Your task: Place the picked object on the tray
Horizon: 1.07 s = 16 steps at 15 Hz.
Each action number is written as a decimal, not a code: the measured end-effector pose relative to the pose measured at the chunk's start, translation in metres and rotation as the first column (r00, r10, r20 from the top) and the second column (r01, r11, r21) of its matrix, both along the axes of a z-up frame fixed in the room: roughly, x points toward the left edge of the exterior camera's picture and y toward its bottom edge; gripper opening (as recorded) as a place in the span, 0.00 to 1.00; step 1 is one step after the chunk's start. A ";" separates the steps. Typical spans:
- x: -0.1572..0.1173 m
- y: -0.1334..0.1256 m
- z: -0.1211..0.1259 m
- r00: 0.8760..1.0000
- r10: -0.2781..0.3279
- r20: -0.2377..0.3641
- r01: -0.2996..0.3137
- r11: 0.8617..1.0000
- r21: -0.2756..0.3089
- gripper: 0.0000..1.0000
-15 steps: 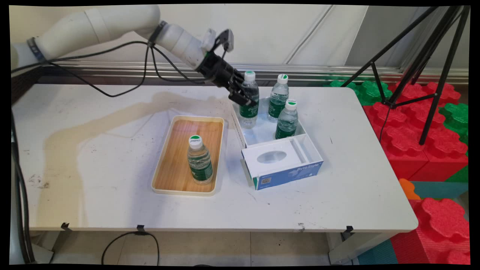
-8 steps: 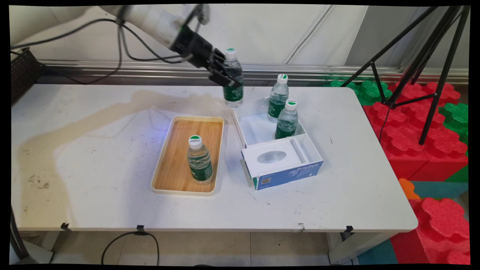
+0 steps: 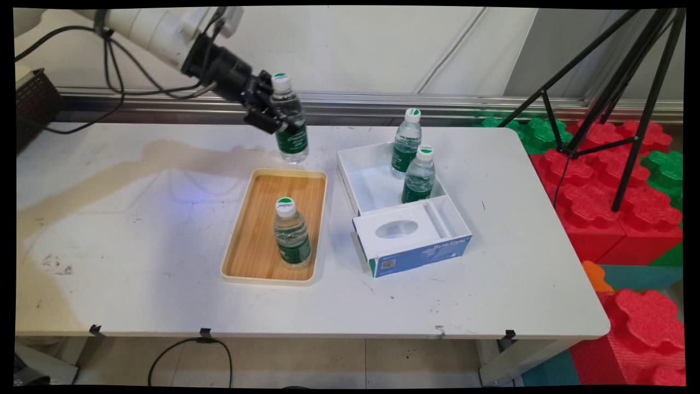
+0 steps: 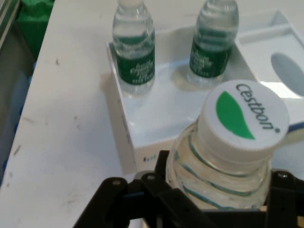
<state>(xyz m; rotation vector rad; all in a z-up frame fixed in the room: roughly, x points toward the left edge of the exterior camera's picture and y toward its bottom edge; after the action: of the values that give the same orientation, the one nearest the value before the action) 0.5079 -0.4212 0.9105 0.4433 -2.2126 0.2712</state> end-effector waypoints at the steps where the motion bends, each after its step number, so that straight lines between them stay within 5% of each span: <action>1: 0.006 0.005 -0.004 1.000 -0.002 0.009 0.002 1.000 -0.015 0.00; 6: 0.000 0.007 -0.031 1.000 -0.015 0.009 0.016 0.997 -0.070 0.00; 16: -0.035 -0.013 -0.093 0.998 -0.054 0.026 0.055 0.998 -0.019 0.00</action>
<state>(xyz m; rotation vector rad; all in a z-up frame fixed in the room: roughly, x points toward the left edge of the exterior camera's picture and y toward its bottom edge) 0.4726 -0.4343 0.8180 0.3705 -2.2411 0.2702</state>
